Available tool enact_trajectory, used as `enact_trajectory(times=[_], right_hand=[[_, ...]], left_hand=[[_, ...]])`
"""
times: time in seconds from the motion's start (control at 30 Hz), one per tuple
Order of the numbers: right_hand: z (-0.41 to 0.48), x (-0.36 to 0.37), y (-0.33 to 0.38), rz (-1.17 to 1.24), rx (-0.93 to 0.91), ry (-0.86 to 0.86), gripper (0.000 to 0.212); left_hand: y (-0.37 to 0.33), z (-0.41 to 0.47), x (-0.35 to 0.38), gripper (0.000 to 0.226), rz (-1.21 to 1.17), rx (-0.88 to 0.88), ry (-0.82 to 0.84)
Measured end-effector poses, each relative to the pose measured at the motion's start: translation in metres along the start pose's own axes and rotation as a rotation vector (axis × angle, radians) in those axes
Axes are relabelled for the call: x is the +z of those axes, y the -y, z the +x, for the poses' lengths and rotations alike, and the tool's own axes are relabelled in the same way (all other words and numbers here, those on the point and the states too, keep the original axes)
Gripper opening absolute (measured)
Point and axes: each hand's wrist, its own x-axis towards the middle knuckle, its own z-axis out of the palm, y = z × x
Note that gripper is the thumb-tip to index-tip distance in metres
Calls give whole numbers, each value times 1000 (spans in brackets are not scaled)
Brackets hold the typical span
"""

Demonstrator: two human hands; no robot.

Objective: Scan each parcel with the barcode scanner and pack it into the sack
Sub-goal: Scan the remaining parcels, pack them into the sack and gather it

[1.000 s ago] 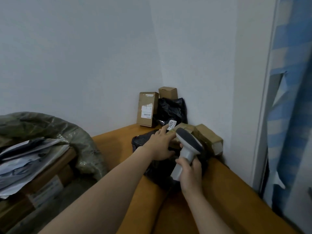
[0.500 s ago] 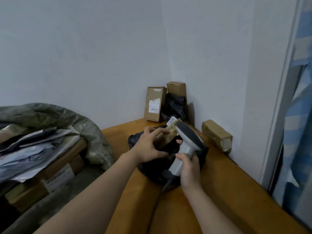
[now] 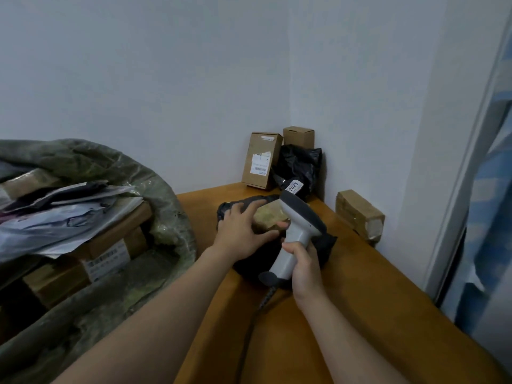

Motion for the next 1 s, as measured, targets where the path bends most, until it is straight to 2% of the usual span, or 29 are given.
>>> enact_trajectory(times=[0.1,0.23,0.33,0.5,0.7,0.87,1.0], right_hand=[[3,-1,-2,-30,-30,13,56],[7,1,-4,-43,-85,33,58],[12,2,-7,-73,-139,38,55],[11,5,-13,-177,-229,84,52],[2,15,-12,-208,-266,96,57],[-12,38,-15,-111,-223,138,49],[-13,67,-22,32,-126,110,49]], left_hand=[[-7,11,2,80,77,6,81],[-2,4,0,92,-36,-76,7],[8,-18,-13,75,-127,-116,-114],[41,-82,-35,60,-438,-255,-258],[58,-132,-40,44,-1135,-342,-146],[65,-134,-38,46,-1271,-368,-64],[67,-136,-39,33,-1260,-330,-22]])
